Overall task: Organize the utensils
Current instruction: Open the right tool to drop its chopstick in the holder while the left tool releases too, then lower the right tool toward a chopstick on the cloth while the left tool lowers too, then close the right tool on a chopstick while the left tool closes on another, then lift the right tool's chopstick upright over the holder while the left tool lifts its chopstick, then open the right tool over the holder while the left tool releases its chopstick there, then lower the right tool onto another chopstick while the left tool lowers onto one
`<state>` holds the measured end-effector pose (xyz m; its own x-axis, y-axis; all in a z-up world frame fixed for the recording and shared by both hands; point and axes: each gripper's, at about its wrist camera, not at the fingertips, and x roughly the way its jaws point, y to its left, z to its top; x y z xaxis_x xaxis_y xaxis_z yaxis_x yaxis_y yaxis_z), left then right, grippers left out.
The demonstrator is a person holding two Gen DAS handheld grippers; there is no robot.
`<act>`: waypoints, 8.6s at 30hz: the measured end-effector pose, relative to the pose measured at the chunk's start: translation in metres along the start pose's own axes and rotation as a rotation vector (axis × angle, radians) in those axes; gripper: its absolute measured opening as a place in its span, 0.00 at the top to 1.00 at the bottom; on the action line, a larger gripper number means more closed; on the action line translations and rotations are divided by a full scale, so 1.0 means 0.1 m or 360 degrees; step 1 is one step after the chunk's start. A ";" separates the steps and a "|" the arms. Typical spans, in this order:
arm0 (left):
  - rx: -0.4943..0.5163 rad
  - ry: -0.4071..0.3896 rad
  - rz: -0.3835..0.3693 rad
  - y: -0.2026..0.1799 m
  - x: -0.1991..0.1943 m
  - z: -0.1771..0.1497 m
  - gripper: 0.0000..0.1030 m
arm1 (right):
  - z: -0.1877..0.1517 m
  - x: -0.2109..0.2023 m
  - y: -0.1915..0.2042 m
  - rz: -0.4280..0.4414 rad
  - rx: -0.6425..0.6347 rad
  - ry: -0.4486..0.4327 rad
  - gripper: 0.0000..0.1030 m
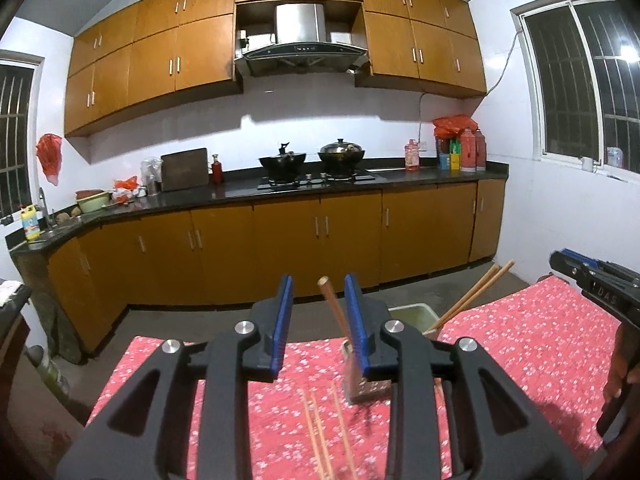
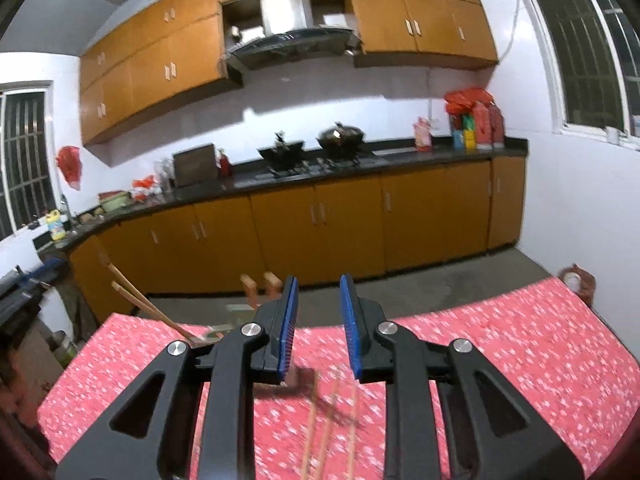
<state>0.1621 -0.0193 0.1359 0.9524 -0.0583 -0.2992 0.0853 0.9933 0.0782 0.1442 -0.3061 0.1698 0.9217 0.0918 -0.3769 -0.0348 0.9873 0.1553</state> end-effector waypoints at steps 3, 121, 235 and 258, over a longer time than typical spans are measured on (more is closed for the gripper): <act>-0.0009 0.0022 0.0026 0.08 -0.07 -0.09 0.72 | -0.17 0.08 -0.19 -0.0059 0.0050 0.0082 0.78; -0.0247 0.0946 0.0057 0.62 0.93 -2.20 0.91 | -1.92 0.66 -0.47 -0.0176 0.0048 0.0800 0.91; -0.0315 0.0006 -0.0285 0.07 0.44 0.20 0.83 | 0.18 0.19 0.71 0.0259 -0.0105 -0.0089 0.74; -0.0318 0.0654 -0.0053 0.48 0.63 -1.52 0.80 | -1.55 0.88 -0.06 0.0046 0.0100 0.0747 0.79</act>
<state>0.1818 0.0398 -0.0237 0.7518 -0.0861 -0.6538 0.0175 0.9937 -0.1107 0.1656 -0.2842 -0.0056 0.6461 0.1822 -0.7412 -0.0209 0.9750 0.2214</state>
